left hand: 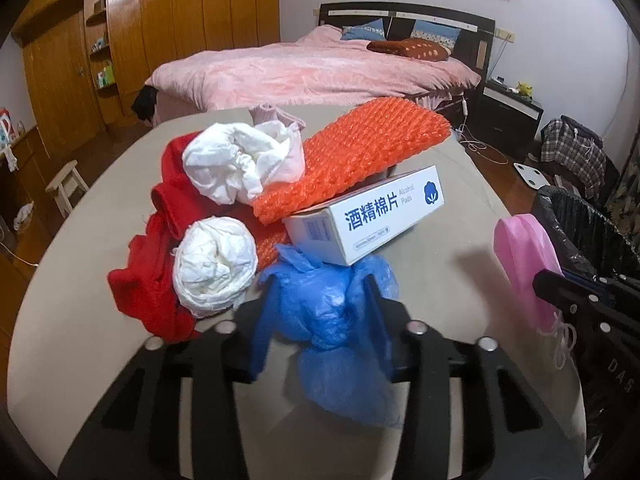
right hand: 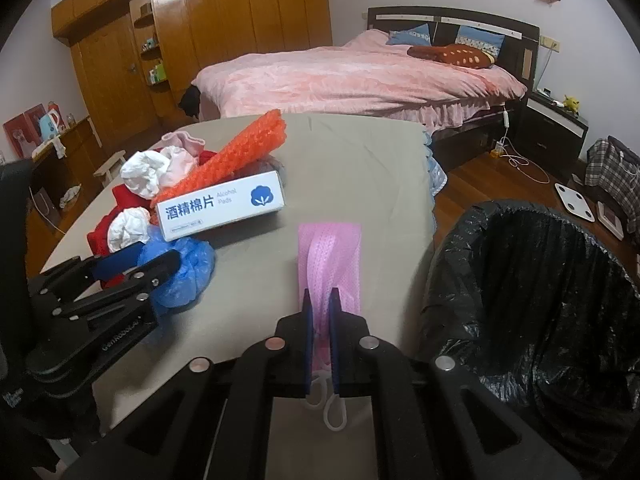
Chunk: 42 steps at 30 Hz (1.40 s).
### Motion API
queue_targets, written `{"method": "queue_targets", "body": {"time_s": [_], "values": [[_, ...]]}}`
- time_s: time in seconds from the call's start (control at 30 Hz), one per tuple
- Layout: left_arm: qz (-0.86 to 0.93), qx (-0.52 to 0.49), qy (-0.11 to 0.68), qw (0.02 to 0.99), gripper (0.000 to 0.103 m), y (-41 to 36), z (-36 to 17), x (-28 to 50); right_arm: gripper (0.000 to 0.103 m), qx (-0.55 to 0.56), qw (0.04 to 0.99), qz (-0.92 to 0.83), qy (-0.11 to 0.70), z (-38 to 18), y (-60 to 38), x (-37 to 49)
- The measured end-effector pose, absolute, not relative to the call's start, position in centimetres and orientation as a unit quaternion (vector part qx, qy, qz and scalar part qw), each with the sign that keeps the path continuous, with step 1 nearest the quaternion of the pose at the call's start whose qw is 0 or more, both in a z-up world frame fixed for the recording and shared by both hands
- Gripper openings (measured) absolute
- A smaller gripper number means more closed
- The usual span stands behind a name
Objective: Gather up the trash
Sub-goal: 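Grasp the blue plastic bag with the left gripper and lift it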
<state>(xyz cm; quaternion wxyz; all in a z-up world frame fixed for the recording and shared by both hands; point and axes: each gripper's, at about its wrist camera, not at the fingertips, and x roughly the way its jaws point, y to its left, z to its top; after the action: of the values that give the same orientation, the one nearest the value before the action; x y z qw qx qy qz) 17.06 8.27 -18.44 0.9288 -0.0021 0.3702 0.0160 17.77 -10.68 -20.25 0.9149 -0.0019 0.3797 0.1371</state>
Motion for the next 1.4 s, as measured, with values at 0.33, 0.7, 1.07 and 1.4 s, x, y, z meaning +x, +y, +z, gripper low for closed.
{"method": "queue_targets", "body": {"time_s": [0.33, 0.7, 1.07, 1.4], "values": [[0.015, -0.012, 0.347, 0.938, 0.012, 8.2, -16.4, 14.5, 0.007, -0.001, 0.918, 0.143, 0.370, -19.1, -11.0, 16.7], [0.005, -0.017, 0.349, 0.937, 0.004, 8.1, -15.3, 13.3, 0.009, -0.003, 0.918, 0.152, 0.366, -18.3, -11.1, 15.8], [0.017, -0.017, 0.385, 0.922, 0.068, 9.0, -18.4, 14.2, 0.011, -0.005, 0.911, 0.155, 0.383, -19.8, -11.0, 15.6], [-0.030, -0.042, 0.398, 0.916, 0.042, 8.1, -19.5, 15.0, 0.011, -0.001, 0.912, 0.150, 0.382, -19.8, -11.5, 15.8]]}}
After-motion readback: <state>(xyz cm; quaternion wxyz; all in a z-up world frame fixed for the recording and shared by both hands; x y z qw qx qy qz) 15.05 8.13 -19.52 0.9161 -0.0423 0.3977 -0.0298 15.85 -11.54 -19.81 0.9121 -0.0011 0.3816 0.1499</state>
